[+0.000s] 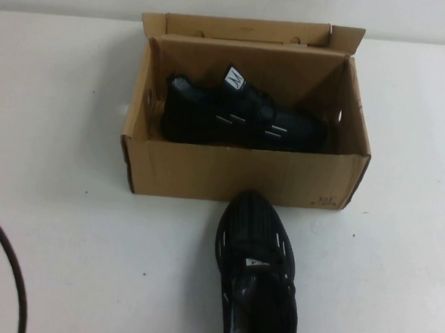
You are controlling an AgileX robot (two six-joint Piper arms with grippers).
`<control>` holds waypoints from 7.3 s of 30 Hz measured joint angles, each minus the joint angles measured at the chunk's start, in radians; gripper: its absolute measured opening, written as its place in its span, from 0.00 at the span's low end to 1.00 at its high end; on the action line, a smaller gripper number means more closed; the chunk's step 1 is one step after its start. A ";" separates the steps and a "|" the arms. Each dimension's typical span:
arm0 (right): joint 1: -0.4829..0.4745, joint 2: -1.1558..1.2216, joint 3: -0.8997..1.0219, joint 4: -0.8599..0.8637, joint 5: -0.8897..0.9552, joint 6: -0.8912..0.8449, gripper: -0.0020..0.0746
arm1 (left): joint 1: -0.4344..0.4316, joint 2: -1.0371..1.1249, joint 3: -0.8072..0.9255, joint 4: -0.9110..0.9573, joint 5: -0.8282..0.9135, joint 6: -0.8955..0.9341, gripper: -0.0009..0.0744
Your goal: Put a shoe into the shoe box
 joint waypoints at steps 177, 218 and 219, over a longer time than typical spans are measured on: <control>0.950 0.241 -0.312 -0.913 0.316 -0.095 0.01 | 0.000 0.805 -0.243 -1.298 0.387 0.796 0.01; 0.950 0.240 -0.312 -0.906 0.262 -0.098 0.01 | -0.034 0.984 -0.243 -1.557 0.507 0.781 0.75; 0.950 0.245 -0.312 -0.906 0.258 -0.098 0.01 | -0.046 0.984 -0.243 -1.563 0.508 0.783 0.75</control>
